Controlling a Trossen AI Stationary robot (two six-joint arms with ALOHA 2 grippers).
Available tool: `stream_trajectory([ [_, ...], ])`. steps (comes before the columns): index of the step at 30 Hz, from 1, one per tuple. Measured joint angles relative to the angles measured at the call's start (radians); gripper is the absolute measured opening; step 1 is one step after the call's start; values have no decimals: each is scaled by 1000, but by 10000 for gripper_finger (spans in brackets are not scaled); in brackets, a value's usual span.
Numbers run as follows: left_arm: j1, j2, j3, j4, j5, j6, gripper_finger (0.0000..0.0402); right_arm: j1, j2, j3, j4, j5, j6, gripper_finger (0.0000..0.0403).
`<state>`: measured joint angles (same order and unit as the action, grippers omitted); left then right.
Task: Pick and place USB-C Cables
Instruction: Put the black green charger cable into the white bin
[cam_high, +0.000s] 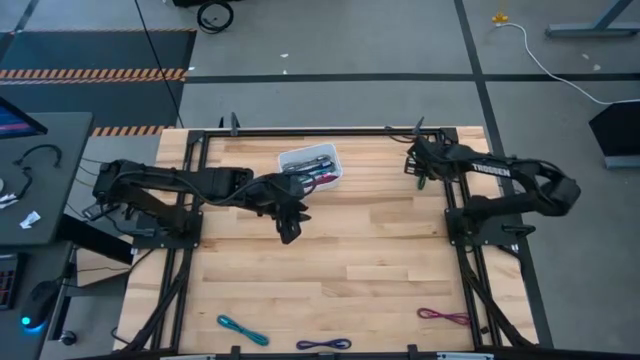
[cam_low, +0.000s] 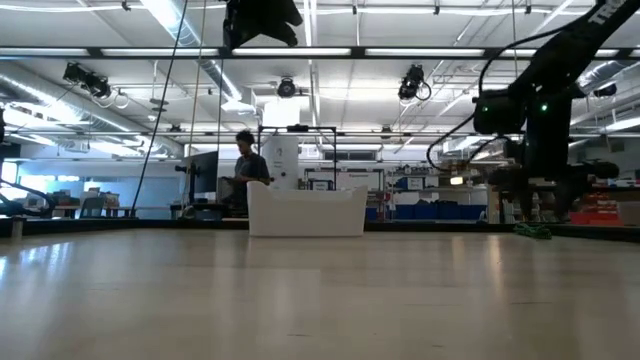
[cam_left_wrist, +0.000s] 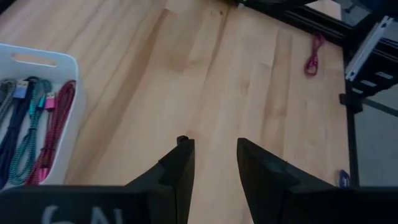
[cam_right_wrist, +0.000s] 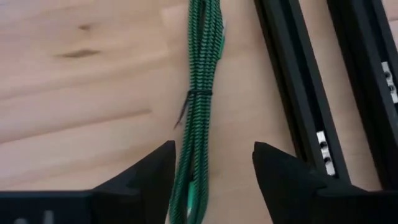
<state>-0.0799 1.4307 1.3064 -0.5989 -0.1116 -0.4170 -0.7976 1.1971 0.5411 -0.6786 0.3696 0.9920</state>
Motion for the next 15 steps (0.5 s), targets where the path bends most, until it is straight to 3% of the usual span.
stream_trajectory([
  [8, 1, 0, 0, 5, -27, -78, 125, -22, 219, 8, 149, -54, -108, 196],
  [11, -3, 0, 0, 6, -27, -108, 125, -13, 253, 13, 185, -36, -141, 157],
  [15, -7, 0, 0, 6, -27, -139, 126, -5, 236, 8, 199, -49, -227, 74],
])
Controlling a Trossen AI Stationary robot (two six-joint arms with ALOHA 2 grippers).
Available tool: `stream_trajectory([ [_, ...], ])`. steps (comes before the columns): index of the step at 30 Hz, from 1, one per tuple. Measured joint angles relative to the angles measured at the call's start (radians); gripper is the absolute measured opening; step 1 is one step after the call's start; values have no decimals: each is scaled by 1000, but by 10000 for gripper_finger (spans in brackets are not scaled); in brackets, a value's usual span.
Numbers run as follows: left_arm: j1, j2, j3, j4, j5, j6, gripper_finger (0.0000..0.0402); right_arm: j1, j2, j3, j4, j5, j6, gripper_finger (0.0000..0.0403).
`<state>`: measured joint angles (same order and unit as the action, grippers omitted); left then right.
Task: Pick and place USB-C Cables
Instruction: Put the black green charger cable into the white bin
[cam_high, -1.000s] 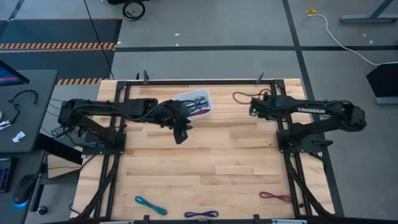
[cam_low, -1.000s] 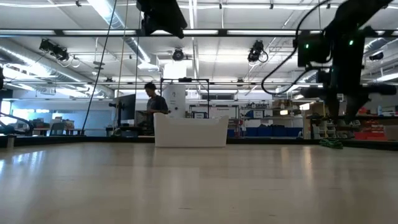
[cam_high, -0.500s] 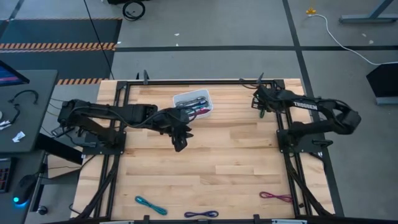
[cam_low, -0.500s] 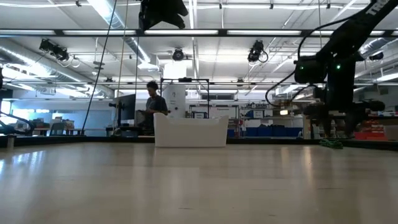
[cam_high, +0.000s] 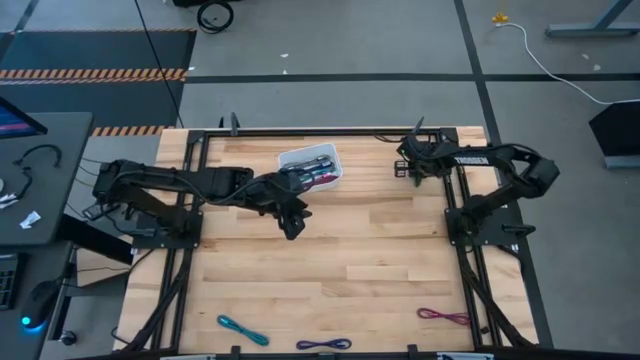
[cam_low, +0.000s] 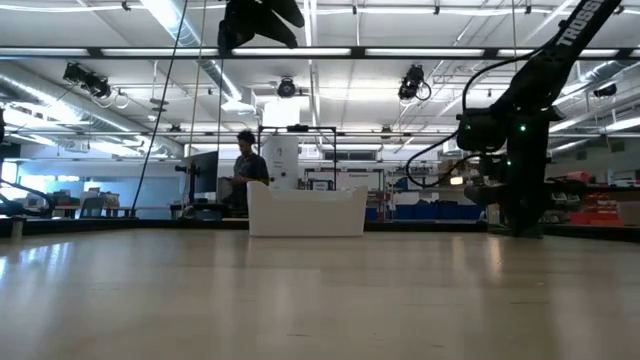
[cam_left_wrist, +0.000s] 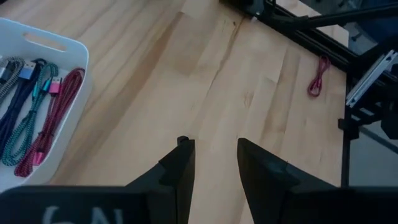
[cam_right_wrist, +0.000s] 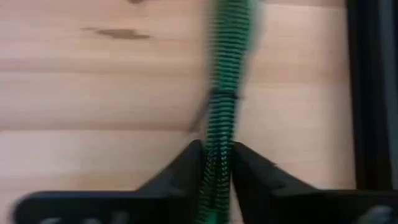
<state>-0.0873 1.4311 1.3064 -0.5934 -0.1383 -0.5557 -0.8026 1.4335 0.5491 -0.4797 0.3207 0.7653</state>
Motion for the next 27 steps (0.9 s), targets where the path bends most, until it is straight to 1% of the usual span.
stream_trajectory([
  [2, -2, 0, 0, -1, 0, -13, 125, -1, -20, -4, -6, -9, -33, 30],
  [3, -2, 0, 0, -5, 0, -21, 125, -1, -31, -6, -17, -14, -55, 20],
  [6, -3, -26, 0, -71, 0, -79, 125, 10, -74, -3, -54, -31, -95, 21],
  [9, -3, -70, 1, -193, -42, -150, 125, 46, -138, 26, -104, -61, -150, 17],
  [11, -5, -94, 1, -280, -72, -191, 125, 81, -189, 66, -71, -94, -211, 16],
  [13, -7, -118, 1, -383, -105, -227, 125, 119, -225, 109, -54, -159, -292, 16],
  [17, -8, -162, 1, -545, -195, -301, 125, 204, -252, 241, 117, -292, -548, 16],
  [19, -5, -180, 1, -570, -231, -306, 125, 250, -218, 324, 163, -324, -670, 16],
  [21, -5, -200, 1, -589, -261, -307, 126, 291, -150, 428, 176, -333, -765, 16],
  [24, -4, -230, 1, -584, -281, -321, 125, 337, -13, 589, 180, -356, -899, 16],
  [27, -5, -254, 1, -567, -283, -335, 125, 373, 143, 736, 150, -395, -1074, 16],
])
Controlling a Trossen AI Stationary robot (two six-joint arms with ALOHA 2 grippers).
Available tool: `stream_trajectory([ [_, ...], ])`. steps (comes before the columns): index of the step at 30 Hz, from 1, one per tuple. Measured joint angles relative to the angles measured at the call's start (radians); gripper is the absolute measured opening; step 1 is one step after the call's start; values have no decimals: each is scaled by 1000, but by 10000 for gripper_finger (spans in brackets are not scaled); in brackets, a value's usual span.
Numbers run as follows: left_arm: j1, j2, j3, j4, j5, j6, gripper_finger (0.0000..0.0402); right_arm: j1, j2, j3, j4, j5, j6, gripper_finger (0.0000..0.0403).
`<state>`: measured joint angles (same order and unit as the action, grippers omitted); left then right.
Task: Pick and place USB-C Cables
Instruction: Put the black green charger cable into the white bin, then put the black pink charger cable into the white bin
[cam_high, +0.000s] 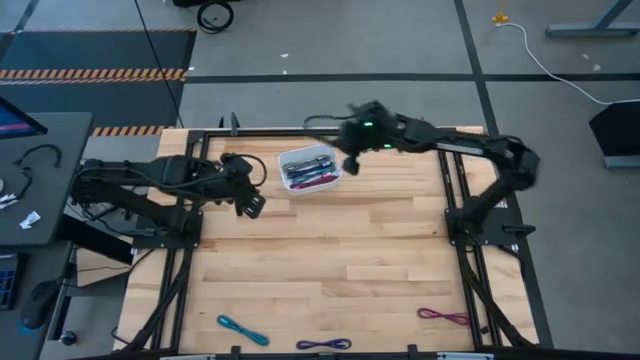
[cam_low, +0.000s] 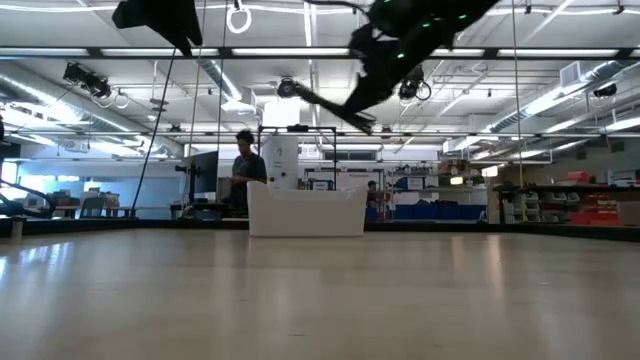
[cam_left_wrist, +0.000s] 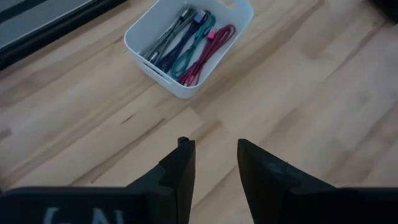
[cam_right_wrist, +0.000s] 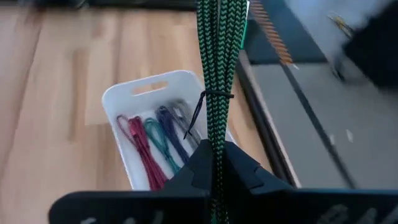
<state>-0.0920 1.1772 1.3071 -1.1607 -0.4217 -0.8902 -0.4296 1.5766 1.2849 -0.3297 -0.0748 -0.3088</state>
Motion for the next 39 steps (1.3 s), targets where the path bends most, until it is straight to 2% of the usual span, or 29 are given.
stream_trajectory([
  [3, -6, -24, 0, 12, -1, -27, 126, 22, 142, 143, -90, 1, -176, 16],
  [7, -21, -40, 1, 39, -7, -43, 125, 29, 316, 299, -224, 41, -307, 16],
  [12, -35, -41, 1, 55, -16, -43, 125, 35, 479, 454, -340, 116, -399, 18],
  [16, -35, -40, 0, 56, -21, -43, 125, 35, 572, 509, -373, 157, -411, 18],
  [23, -35, -38, 0, 87, -27, -42, 126, 45, 655, 529, -312, 188, -461, 21],
  [29, -35, -38, 0, 98, -27, -42, 126, 55, 665, 519, -282, 211, -461, 30],
  [32, -35, -38, 0, 102, -28, -42, 126, 56, 666, 514, -260, 224, -447, 56],
  [35, -35, -38, 0, 103, -28, -41, 126, 54, 666, 514, -235, 237, -445, 98],
  [37, -35, -38, 0, 103, -27, -41, 126, 55, 666, 514, -211, 292, -437, 129],
  [39, -35, -38, 0, 103, -27, -41, 126, 64, 656, 514, -197, 401, -396, 154],
])
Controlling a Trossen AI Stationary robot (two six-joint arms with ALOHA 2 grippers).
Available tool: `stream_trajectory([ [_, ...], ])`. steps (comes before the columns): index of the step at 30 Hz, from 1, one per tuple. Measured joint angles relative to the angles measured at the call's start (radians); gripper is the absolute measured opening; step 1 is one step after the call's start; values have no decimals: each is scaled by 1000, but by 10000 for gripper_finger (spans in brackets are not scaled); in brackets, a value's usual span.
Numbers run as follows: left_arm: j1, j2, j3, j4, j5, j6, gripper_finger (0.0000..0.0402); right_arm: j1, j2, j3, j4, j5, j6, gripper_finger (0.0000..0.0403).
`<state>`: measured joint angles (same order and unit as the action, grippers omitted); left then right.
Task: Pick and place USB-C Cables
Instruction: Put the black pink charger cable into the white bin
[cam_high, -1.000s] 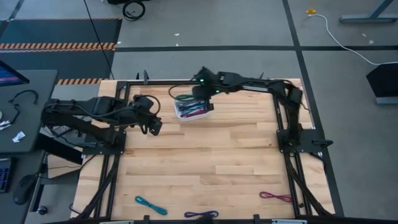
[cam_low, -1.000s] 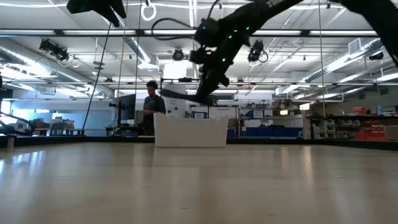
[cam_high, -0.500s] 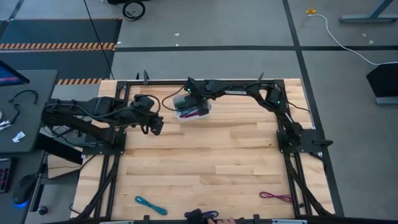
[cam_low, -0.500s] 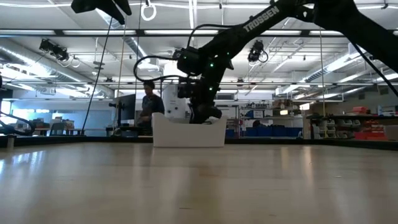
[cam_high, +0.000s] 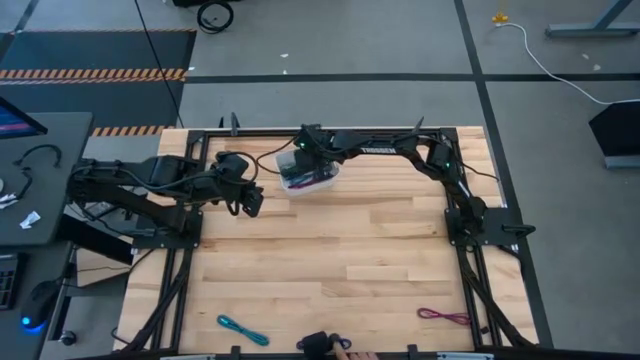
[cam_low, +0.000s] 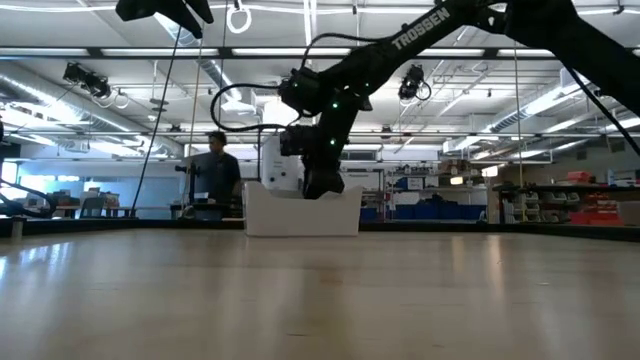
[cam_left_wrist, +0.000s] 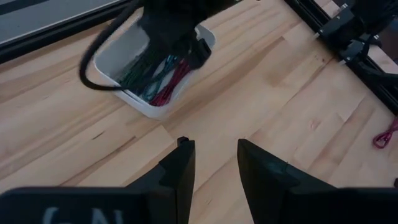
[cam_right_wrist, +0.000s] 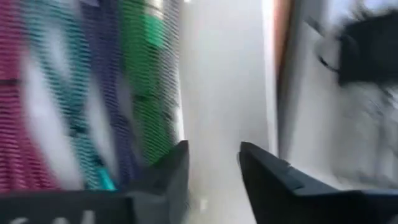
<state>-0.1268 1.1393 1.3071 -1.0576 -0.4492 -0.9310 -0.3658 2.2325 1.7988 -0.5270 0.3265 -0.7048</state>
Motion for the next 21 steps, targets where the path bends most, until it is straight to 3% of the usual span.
stream_trajectory([
  [3, 0, 0, 0, 0, 0, 1, 126, 14, -48, 0, -4, 70, 60, 176],
  [14, 0, 0, 0, -1, -3, 12, 126, 72, -365, -9, -70, -149, 532, 153],
  [17, -5, 0, 0, -1, -3, 34, 125, 129, -472, -101, -44, -186, 571, 142],
  [21, -29, 0, 0, -2, -2, 70, 126, 233, -630, -378, 69, -193, 637, 124],
])
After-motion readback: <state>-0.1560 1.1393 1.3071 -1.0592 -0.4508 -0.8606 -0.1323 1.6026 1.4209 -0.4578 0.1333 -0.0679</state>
